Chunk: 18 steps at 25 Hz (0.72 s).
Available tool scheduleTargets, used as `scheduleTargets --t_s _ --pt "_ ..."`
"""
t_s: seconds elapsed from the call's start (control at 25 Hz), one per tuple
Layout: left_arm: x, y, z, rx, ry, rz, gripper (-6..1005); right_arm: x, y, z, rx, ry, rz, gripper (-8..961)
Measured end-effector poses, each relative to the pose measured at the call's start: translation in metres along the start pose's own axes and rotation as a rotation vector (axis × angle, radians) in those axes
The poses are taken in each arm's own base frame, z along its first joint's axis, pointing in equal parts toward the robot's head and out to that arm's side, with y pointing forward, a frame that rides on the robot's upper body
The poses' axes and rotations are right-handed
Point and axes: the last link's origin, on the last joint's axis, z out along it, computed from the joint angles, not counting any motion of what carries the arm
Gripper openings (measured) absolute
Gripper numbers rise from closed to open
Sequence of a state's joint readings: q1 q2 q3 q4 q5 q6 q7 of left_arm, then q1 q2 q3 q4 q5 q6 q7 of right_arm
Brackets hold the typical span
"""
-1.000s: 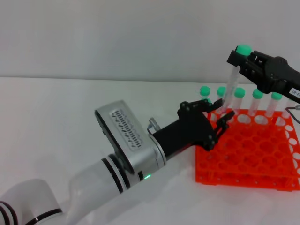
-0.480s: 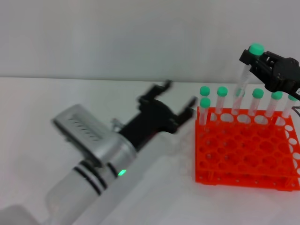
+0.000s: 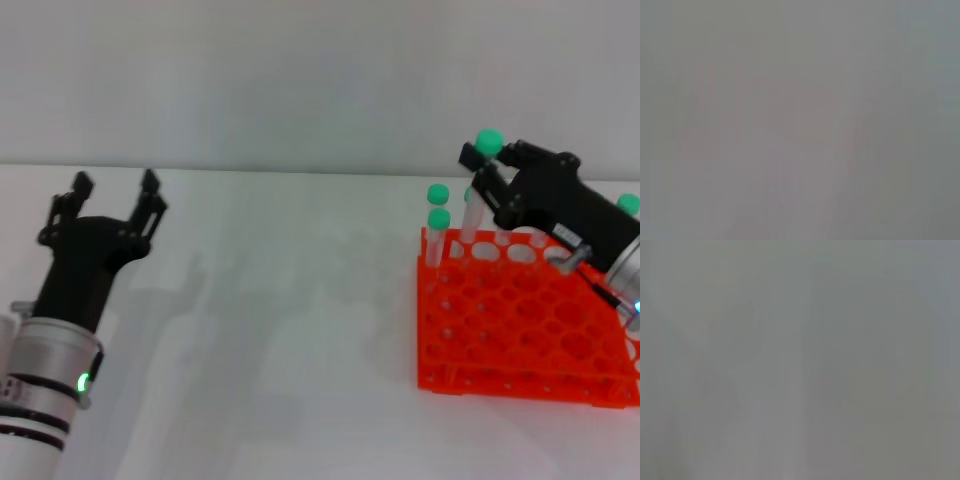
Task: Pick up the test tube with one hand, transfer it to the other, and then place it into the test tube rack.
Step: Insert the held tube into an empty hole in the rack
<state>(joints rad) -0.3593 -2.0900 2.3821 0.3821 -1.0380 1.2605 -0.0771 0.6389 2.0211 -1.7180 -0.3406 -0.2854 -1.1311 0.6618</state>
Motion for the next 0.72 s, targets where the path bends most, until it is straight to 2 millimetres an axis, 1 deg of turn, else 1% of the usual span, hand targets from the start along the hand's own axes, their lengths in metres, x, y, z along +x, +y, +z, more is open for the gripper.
scheduleTargets --t_s 0.08,0.24,0.44,0.72 --pt "-0.002 -0.011 -0.003 0.037 -0.01 -0.02 815 0.004 0.003 0.003 -0.002 0.021 -0.021 213" --pt "-0.005 -0.022 -0.007 0.063 -0.028 -0.055 809 0.01 0.002 0.007 0.015 0.072 -0.029 213" --pt "-0.008 -0.024 -0.006 0.07 -0.052 -0.063 808 0.018 -0.003 0.008 0.055 0.133 -0.034 212" --pt "-0.016 -0.02 0.003 0.061 -0.113 -0.076 807 0.027 -0.007 0.004 0.085 0.183 -0.033 212"
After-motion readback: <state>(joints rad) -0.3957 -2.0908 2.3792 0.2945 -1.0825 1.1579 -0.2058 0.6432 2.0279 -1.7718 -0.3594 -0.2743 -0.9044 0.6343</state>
